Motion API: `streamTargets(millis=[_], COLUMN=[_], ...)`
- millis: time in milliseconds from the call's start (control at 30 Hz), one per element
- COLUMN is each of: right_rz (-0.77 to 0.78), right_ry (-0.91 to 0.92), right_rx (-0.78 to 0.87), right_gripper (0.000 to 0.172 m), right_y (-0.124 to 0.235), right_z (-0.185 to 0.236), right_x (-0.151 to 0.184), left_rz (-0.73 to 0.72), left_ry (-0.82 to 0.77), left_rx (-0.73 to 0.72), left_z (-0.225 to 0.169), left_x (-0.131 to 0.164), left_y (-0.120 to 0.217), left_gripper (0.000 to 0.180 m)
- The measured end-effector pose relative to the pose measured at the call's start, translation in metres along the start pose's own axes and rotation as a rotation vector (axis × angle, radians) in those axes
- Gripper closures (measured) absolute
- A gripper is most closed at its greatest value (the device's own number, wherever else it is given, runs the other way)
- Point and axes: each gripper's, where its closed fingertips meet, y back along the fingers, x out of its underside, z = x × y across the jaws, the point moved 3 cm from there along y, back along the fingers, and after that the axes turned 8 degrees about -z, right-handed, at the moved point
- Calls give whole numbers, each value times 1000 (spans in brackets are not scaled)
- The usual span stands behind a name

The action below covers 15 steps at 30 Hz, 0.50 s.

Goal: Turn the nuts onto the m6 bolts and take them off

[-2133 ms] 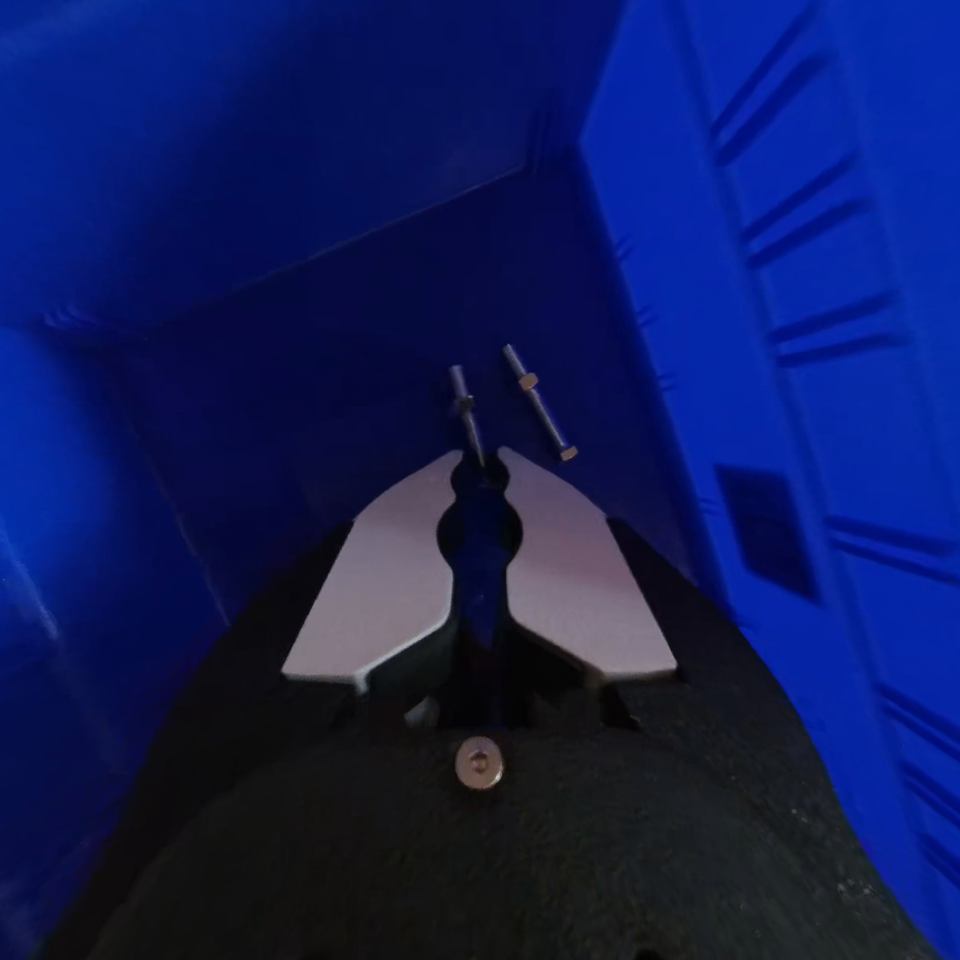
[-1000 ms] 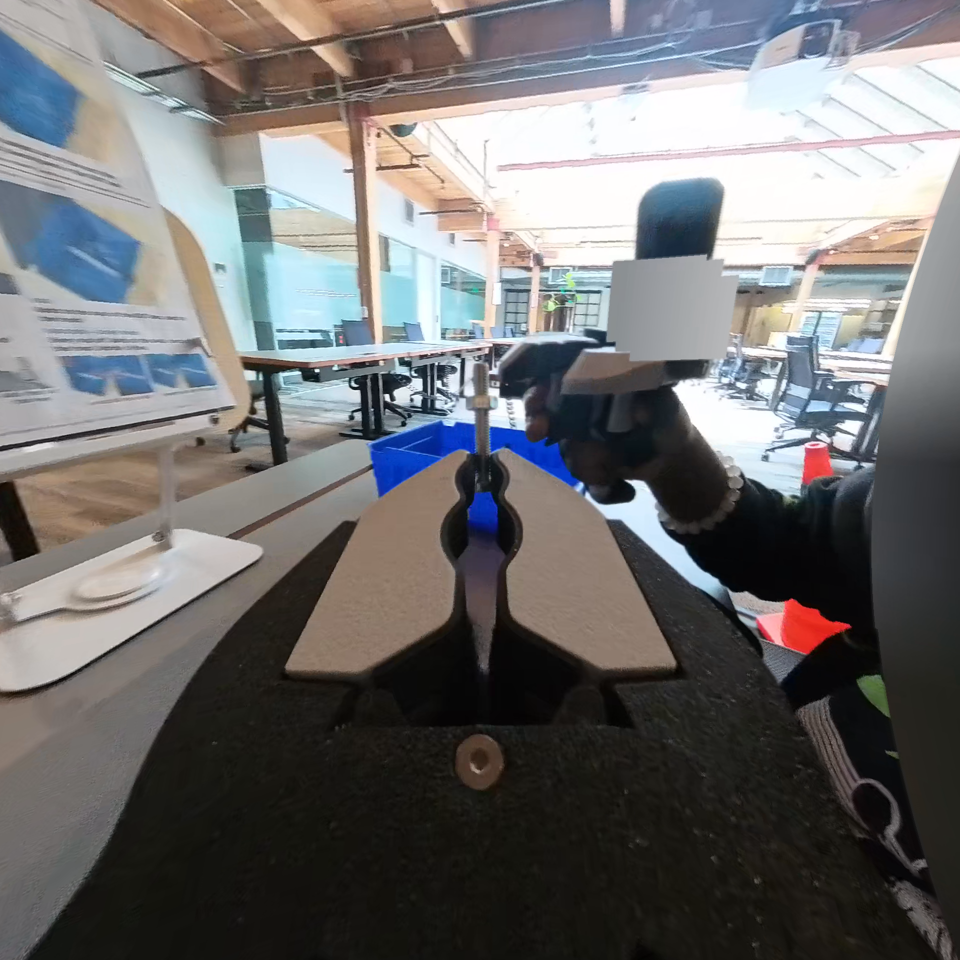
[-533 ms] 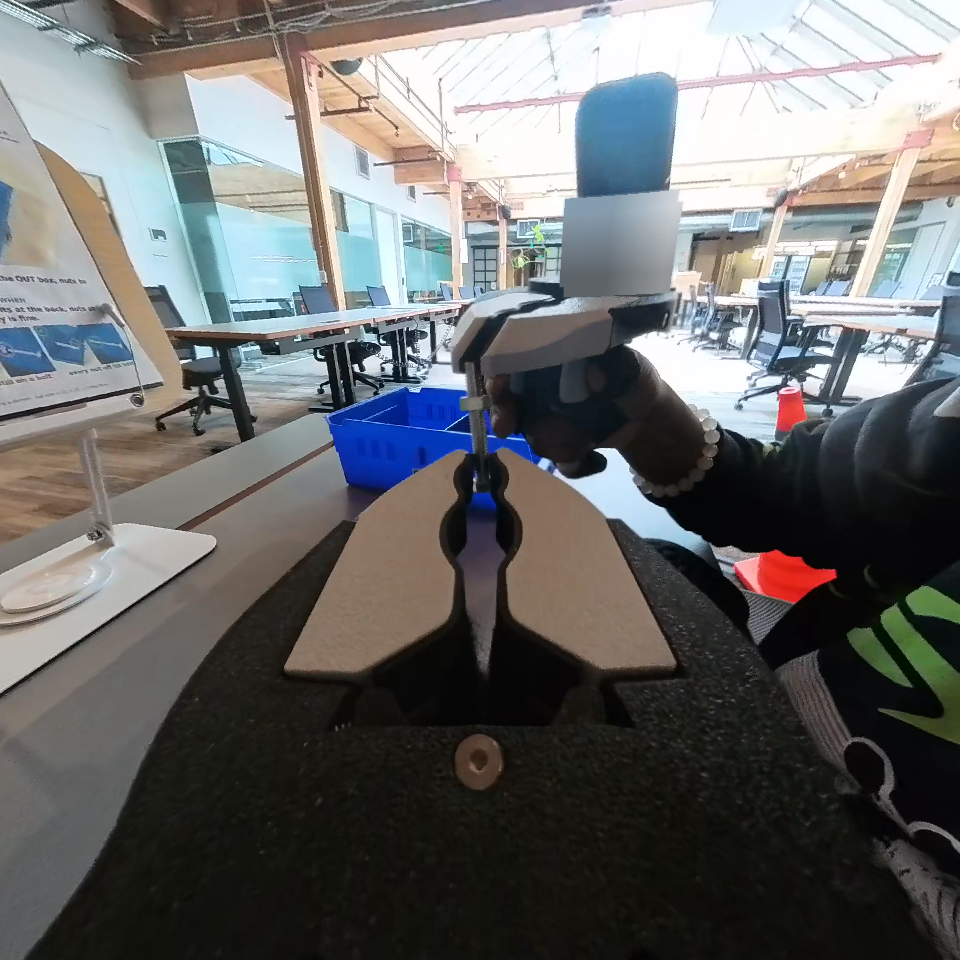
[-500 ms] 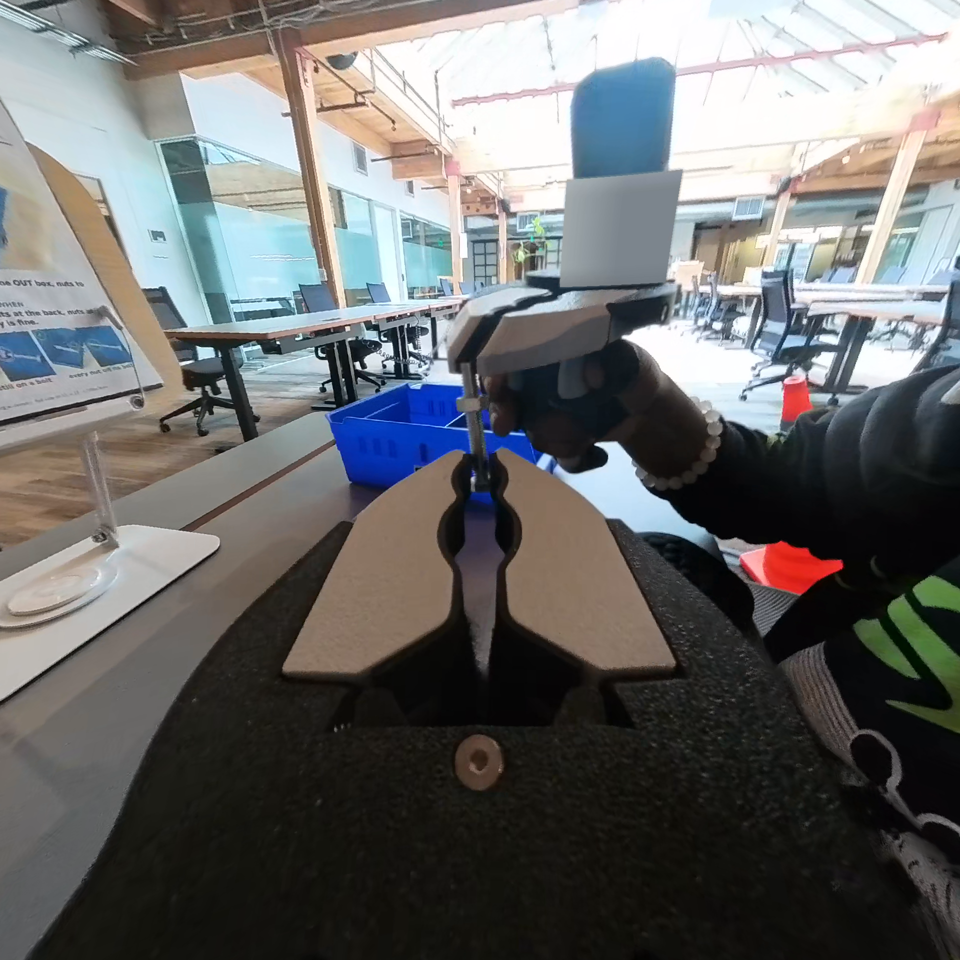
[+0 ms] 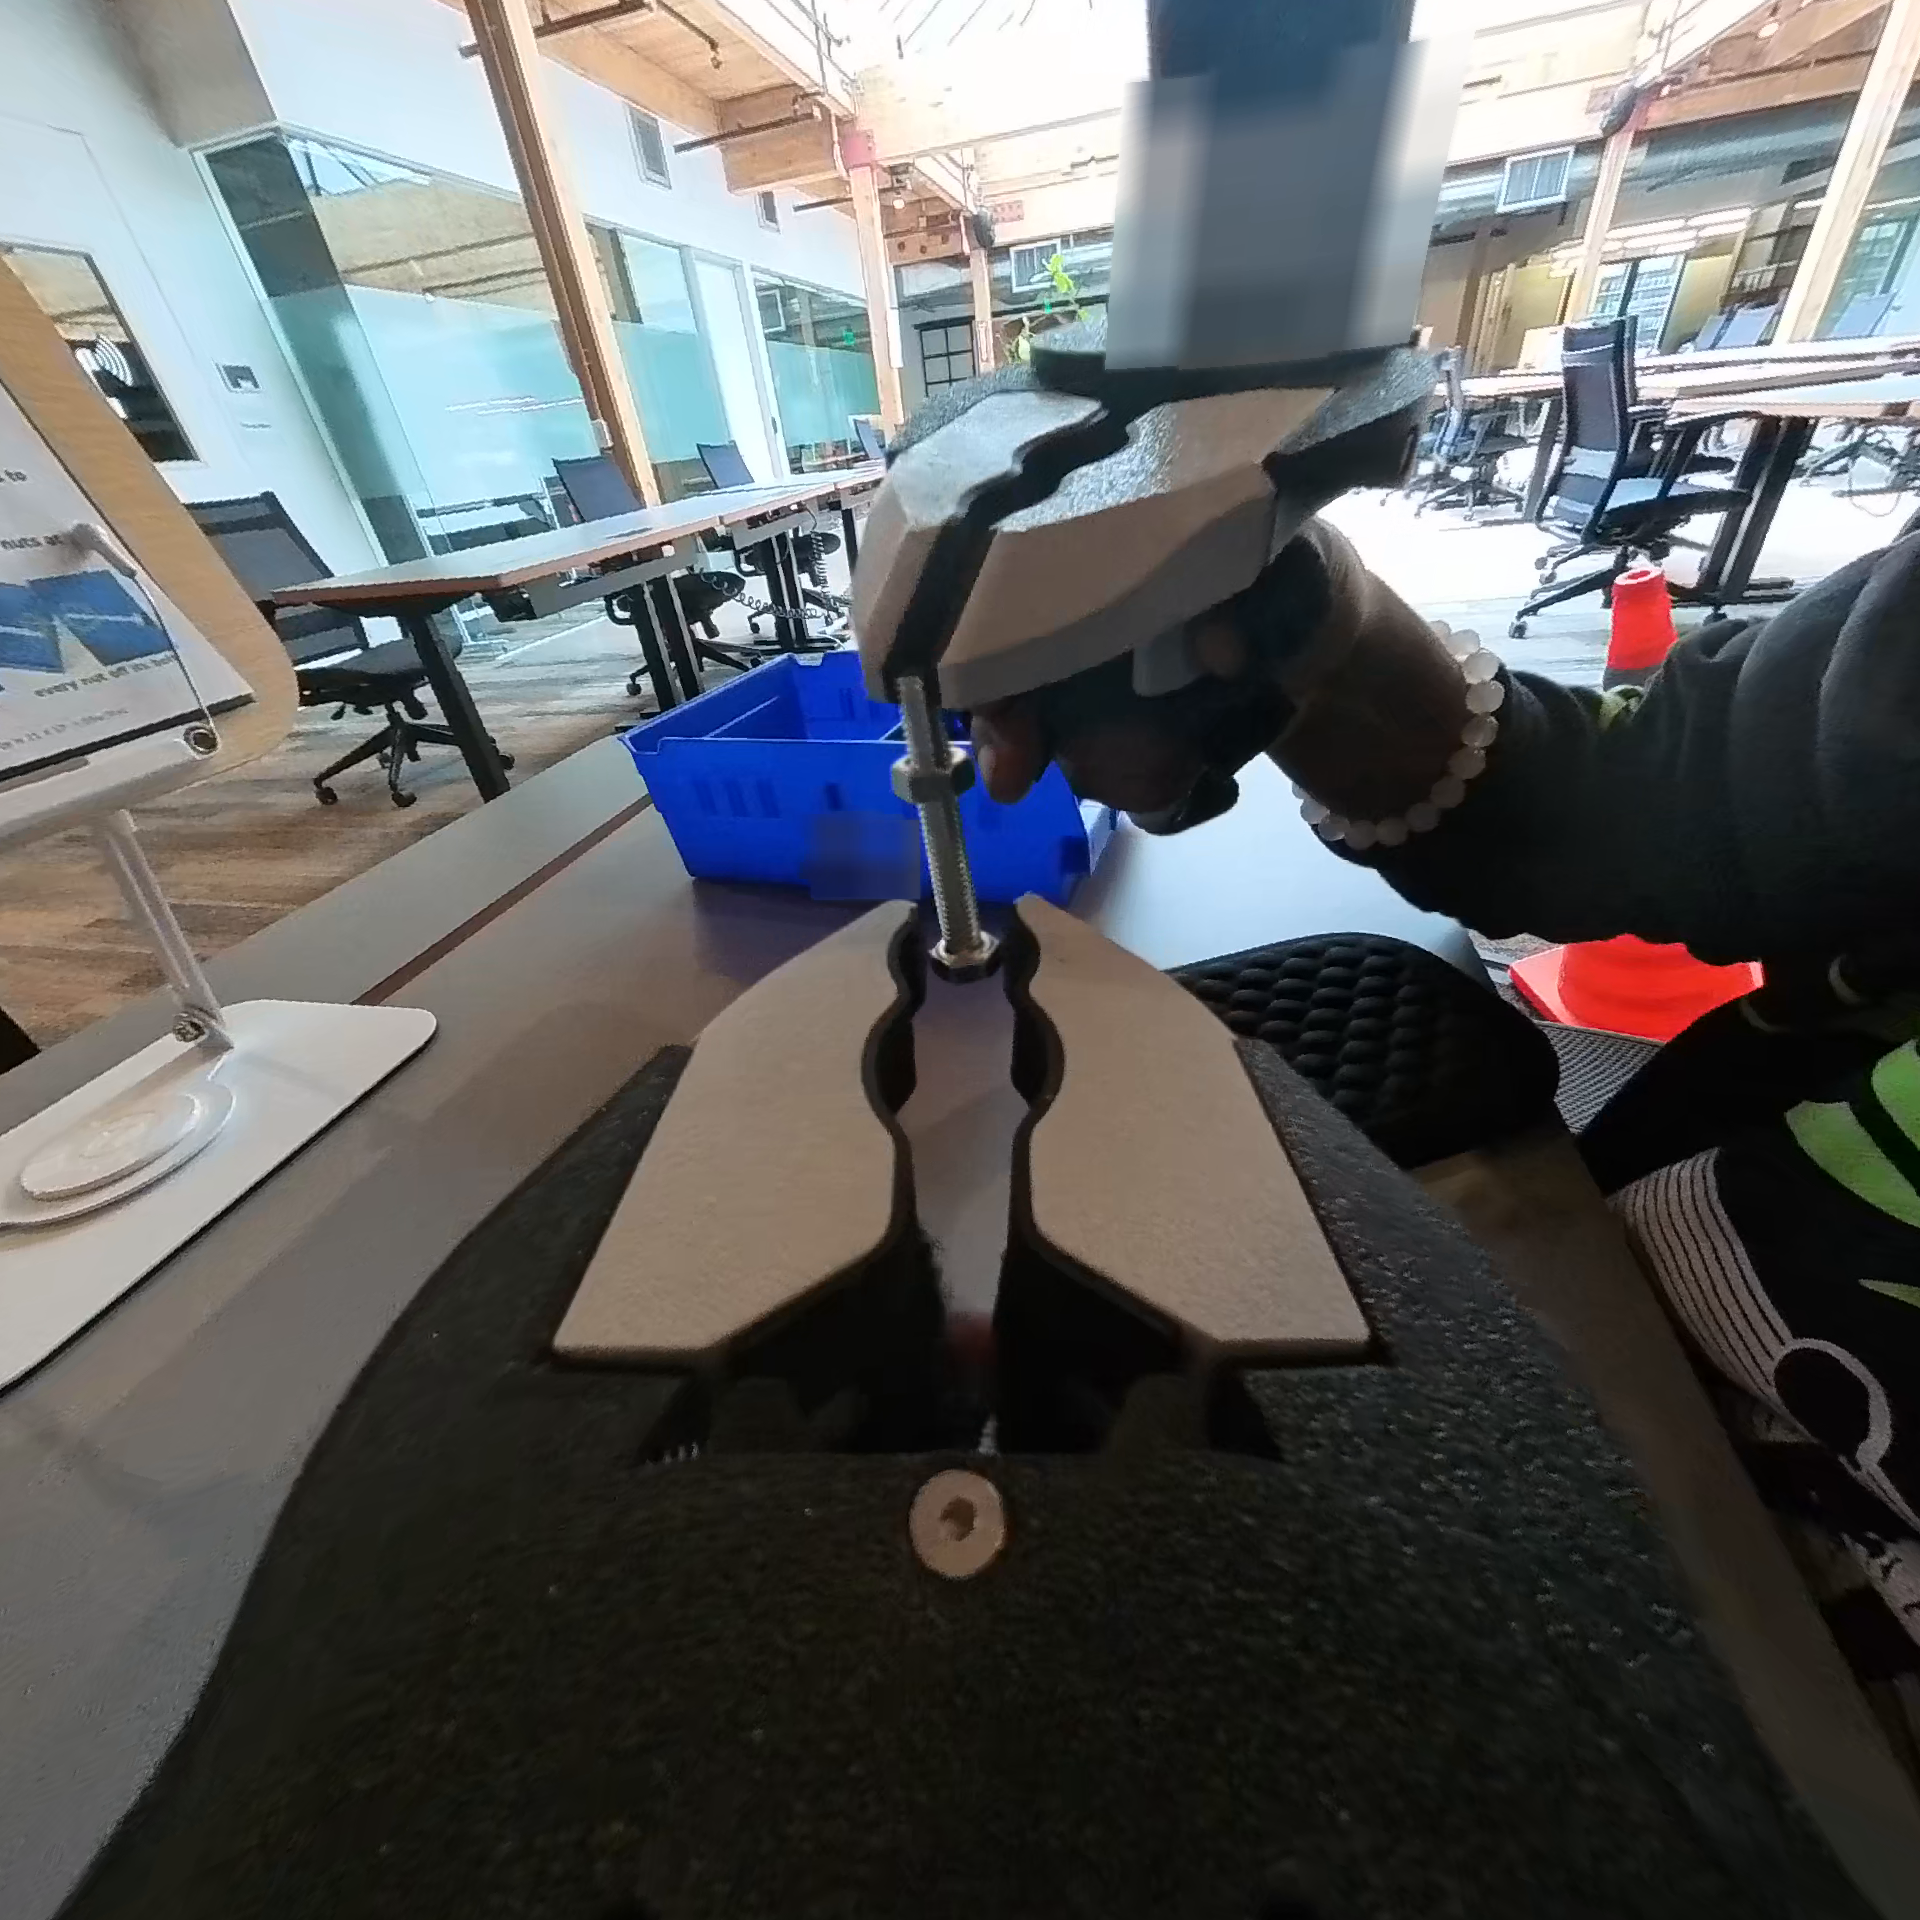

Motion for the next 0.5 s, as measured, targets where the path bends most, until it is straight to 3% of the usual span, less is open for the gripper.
streamTargets(millis=[467, 500], right_rz=[3, -3], right_ry=[-5, -7], right_rx=[-5, 1], right_gripper=[167, 159], right_y=[0, 1], right_z=[0, -1], right_x=[7, 8], left_rz=[-9, -21], left_ry=[22, 21], left_rx=[29, 24], left_z=[-2, -2], left_x=[11, 12], left_y=[-2, -2], left_gripper=[174, 174])
